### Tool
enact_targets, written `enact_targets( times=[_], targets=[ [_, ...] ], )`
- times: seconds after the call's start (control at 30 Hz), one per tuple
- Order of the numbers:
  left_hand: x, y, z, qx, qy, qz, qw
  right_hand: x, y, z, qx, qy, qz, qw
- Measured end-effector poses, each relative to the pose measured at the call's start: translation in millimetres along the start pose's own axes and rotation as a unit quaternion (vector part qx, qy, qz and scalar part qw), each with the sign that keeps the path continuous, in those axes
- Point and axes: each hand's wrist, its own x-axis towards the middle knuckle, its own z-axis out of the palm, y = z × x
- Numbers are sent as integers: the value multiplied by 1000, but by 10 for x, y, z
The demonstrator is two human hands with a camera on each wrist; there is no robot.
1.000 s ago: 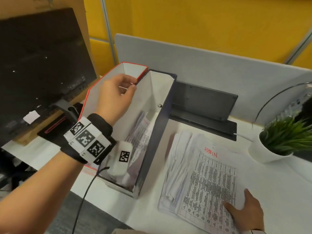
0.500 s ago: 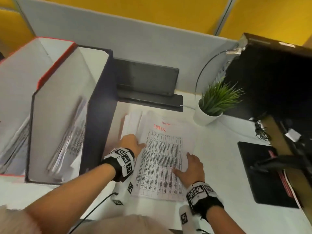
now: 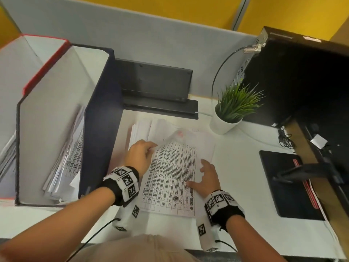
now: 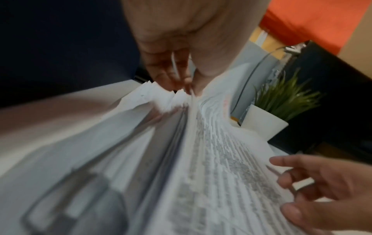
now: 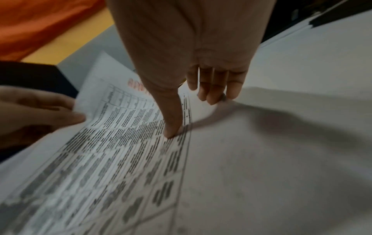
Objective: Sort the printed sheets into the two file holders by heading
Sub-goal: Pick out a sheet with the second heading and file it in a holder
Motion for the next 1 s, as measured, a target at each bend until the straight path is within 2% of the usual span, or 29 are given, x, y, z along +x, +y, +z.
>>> enact_targets(
  times=[0.13, 0.2, 0.3, 0.43, 0.53, 0.63, 0.7, 0.77, 0.87, 1.0],
  targets=[
    [-19, -26, 8, -160, -21, -55, 985, 69, 8, -101, 127, 32, 48, 990],
    [-4, -27, -2, -181, -29, -80, 980, 94, 23, -158, 175, 37, 53, 982],
    [16, -4, -34, -214, -33, -113, 970, 96, 42, -215, 177, 39, 43, 983],
    [76, 9, -70, -277, -33, -179, 943, 57, 72, -234, 214, 66, 46, 974],
    [192, -5, -56, -239, -46, -214, 946, 35, 94, -219, 201, 70, 12, 977],
    [293, -40, -9, -216, -46, -264, 939, 28, 116, -190, 183, 83, 12, 980],
    [327, -39, -1, -156, -74, -273, 946, 30, 132, -155, 164, 87, 14, 983],
    [336, -13, -7, -73, -104, -266, 956, 26, 134, -125, 141, 97, 13, 985],
    [334, 47, -1, 12, -104, -232, 967, 19, 139, -84, 171, 99, 20, 980],
    [300, 76, 26, 42, -84, -201, 975, -10, 98, -67, 182, 102, 14, 978]
  ],
)
